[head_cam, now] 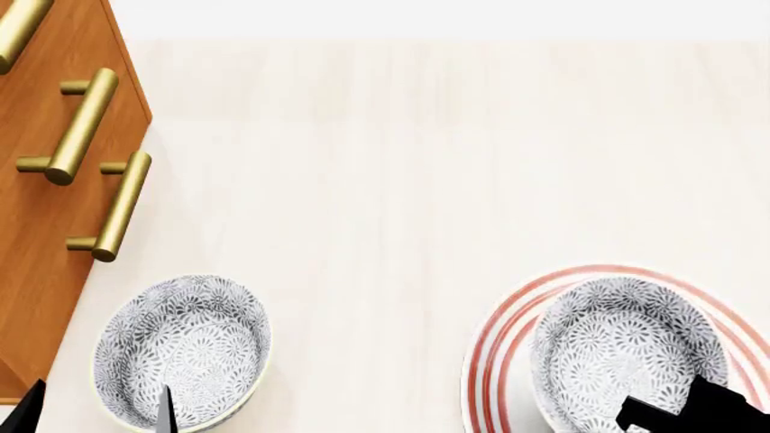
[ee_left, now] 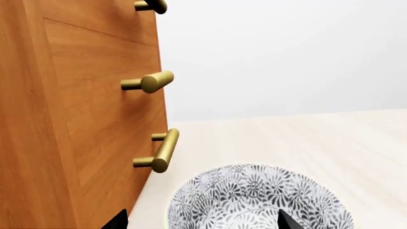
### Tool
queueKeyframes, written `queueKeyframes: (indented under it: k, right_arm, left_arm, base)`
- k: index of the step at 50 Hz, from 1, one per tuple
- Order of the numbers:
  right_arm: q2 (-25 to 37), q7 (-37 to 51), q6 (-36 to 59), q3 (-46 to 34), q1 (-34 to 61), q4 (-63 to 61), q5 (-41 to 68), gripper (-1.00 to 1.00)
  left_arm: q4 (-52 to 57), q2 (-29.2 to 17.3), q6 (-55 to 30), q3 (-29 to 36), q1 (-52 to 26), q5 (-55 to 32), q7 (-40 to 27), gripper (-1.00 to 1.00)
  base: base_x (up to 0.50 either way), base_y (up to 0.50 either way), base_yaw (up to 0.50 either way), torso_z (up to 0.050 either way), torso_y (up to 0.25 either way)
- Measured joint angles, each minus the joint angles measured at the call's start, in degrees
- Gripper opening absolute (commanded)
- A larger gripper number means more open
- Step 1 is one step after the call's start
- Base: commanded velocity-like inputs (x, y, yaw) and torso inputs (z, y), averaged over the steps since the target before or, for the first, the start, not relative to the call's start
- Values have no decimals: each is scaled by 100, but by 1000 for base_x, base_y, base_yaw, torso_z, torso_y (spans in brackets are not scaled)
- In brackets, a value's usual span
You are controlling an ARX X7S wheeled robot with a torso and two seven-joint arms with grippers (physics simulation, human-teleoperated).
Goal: Pick up the bowl and put it in the front on the plate.
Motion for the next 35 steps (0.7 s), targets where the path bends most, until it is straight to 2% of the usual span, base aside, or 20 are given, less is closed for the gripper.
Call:
queueKeyframes:
  k: [9, 10, 18, 35]
  right_arm:
    - [-58, 1, -15, 19, -29, 74, -4, -100]
    - [-62, 3, -14, 20, -29, 76, -11, 100]
    - [-23, -10, 67, 28, 3, -19, -94, 100]
    - [632, 207, 201, 373, 496, -573, -199, 100]
  left_arm:
    - [-3, -6, -7, 10, -6, -13, -11, 100]
    - [-4, -7, -6, 11, -7, -15, -12, 100]
    - [-9, -14, -3, 22, -14, -21, -19, 100]
    - [-6, -32, 17, 44, -14, -19, -40, 100]
  base:
    - [0, 0, 0, 0, 0]
    - [0, 0, 0, 0, 0]
    - [0, 0, 0, 0, 0]
    - [0, 0, 0, 0, 0]
